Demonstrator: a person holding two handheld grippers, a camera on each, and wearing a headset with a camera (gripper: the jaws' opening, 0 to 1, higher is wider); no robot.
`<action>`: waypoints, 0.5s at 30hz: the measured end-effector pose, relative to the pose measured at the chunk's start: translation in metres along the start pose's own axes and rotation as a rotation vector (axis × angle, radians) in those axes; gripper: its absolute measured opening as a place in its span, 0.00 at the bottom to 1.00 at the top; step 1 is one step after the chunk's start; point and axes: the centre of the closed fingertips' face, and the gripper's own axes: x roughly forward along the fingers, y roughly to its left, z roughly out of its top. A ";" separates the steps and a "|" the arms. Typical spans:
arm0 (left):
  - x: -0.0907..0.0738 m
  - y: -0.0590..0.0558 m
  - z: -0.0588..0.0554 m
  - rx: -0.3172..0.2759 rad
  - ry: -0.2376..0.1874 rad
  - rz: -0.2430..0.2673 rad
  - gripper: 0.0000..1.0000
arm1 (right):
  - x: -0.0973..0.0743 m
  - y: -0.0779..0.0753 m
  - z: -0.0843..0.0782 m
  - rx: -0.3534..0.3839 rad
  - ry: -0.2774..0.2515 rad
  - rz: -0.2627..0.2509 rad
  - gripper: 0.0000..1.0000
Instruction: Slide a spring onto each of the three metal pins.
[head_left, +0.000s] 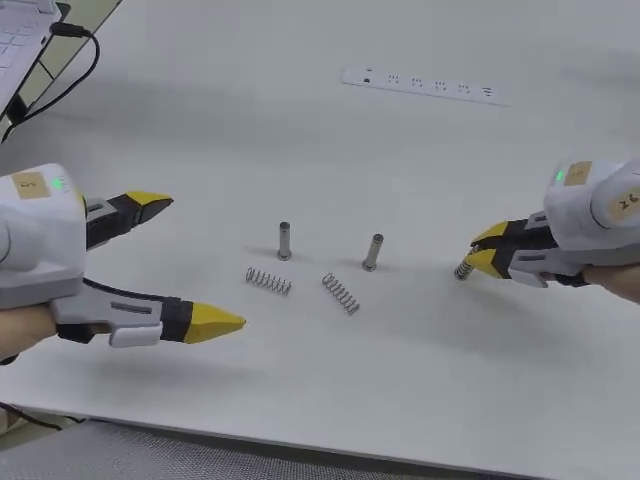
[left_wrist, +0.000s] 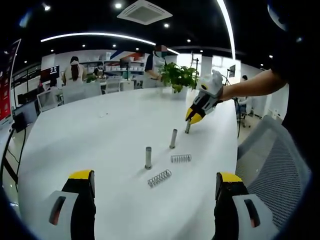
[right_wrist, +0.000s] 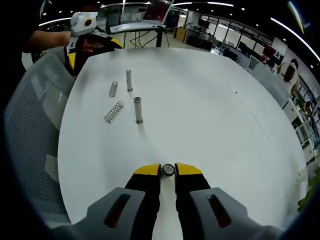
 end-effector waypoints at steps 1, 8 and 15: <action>0.000 0.000 0.000 0.001 -0.001 0.000 0.98 | 0.000 0.000 0.000 0.010 0.003 0.001 0.09; 0.000 -0.002 0.001 0.005 -0.001 -0.007 0.98 | -0.002 -0.001 -0.002 0.020 0.003 0.002 0.09; 0.000 -0.002 0.001 0.003 -0.001 -0.006 0.98 | -0.002 -0.003 0.004 0.035 -0.020 -0.016 0.15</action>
